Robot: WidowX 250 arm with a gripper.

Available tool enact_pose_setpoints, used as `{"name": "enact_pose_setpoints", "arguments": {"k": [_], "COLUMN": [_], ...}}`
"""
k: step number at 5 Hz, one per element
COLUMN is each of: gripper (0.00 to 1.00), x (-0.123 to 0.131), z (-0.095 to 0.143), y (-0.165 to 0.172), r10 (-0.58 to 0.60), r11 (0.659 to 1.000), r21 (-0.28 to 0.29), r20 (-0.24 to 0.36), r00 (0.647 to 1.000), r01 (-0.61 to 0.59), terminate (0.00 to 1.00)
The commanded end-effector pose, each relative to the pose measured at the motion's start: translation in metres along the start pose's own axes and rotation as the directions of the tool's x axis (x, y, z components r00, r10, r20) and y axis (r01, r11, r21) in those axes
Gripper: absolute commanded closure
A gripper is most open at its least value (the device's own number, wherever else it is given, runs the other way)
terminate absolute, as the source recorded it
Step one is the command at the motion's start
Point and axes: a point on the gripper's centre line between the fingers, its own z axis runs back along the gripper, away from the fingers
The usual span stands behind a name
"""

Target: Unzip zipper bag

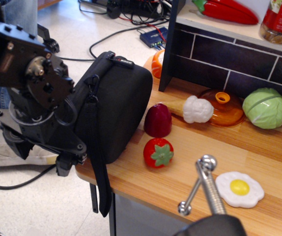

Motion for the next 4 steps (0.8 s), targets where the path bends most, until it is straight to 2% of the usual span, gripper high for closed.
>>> {"name": "enact_pose_setpoints", "arguments": {"k": [1, 2, 4], "gripper": [0.0, 1.0, 1.0], "x": [0.014, 0.015, 0.027], "z": [0.002, 0.004, 0.007], "y": [-0.002, -0.002, -0.001], "r10": [-0.008, -0.018, 0.015], "r11": [1.0, 0.999, 1.0], "r21": [-0.026, -0.029, -0.014], "r20": [0.039, 0.055, 0.115], "r00": [0.999, 0.998, 0.993], "r01": [0.009, 0.019, -0.014], "terminate": [0.0, 0.0, 0.0]}}
